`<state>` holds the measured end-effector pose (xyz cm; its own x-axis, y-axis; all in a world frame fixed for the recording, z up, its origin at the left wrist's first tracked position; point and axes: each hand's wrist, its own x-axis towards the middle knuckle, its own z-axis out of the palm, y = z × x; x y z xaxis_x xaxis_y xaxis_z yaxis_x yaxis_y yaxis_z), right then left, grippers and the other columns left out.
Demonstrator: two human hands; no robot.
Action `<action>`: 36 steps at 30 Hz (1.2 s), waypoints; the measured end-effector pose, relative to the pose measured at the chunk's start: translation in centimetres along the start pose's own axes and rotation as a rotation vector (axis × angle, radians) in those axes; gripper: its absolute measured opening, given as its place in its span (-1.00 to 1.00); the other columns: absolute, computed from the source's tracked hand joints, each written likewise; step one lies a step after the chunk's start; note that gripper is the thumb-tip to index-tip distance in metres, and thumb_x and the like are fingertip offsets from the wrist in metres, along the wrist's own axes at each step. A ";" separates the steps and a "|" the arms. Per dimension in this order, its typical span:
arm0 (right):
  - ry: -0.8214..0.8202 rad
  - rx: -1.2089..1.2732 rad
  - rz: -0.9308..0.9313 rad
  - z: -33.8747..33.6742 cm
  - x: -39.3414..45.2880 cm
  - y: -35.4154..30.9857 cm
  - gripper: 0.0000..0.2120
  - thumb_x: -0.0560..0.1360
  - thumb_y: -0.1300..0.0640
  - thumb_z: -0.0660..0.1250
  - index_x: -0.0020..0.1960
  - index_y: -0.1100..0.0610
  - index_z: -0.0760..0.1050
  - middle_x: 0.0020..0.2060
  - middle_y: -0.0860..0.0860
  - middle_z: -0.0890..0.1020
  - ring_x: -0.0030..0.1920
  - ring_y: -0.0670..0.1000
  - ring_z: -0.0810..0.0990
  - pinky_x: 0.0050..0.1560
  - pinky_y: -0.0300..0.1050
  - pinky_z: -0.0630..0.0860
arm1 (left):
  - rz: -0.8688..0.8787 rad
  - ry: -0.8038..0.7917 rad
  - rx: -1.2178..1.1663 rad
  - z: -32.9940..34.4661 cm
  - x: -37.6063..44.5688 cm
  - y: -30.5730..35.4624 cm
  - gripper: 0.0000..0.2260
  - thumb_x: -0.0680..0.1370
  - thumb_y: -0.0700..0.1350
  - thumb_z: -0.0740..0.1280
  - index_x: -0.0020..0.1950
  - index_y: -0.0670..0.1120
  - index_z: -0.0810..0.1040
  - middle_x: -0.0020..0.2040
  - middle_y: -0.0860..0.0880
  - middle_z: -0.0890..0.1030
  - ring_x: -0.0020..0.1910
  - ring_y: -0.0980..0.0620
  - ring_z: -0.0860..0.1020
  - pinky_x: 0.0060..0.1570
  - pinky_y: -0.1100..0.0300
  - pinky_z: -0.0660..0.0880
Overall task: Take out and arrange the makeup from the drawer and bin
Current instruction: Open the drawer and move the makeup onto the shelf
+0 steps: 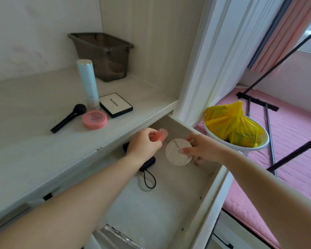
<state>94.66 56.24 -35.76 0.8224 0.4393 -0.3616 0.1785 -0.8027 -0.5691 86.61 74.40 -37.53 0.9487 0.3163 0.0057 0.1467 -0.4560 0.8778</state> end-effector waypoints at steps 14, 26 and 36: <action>-0.028 0.493 -0.228 7.3 -3.2 -18.3 -0.68 0.50 -0.04 0.34 0.15 0.11 0.45 -0.36 0.01 0.53 -0.49 -0.14 0.46 -0.53 -0.36 0.39 | 0.020 0.408 0.038 -20.3 -6.5 -1.2 -0.76 0.44 0.15 0.39 -0.01 0.04 0.62 -0.09 0.11 0.65 -0.08 0.14 0.61 -0.03 0.17 0.55; -0.096 0.374 -0.176 11.3 -0.6 -23.2 -0.74 0.50 0.03 0.34 0.08 0.18 0.51 -0.32 0.01 0.56 -0.33 -0.05 0.53 -0.26 -0.22 0.54 | -0.127 0.441 0.268 -26.0 -4.0 -9.2 -0.65 0.43 0.26 0.31 -0.23 -0.02 0.62 -0.24 -0.05 0.63 -0.19 -0.05 0.60 -0.07 0.05 0.54; -0.125 0.128 -0.231 10.5 -0.1 -23.5 -0.78 0.48 0.05 0.38 -0.33 0.07 0.53 -0.38 -0.02 0.59 -0.39 -0.06 0.50 -0.31 -0.24 0.57 | -0.138 0.405 0.273 -25.6 -2.9 -10.3 -0.67 0.44 0.22 0.34 -0.25 -0.04 0.61 -0.26 -0.10 0.60 -0.22 -0.08 0.53 -0.21 0.15 0.42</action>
<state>84.71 79.32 -30.07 0.6938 0.6569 -0.2950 0.2769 -0.6215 -0.7328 75.15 99.47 -34.27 0.7387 0.6611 0.1314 0.3820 -0.5712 0.7265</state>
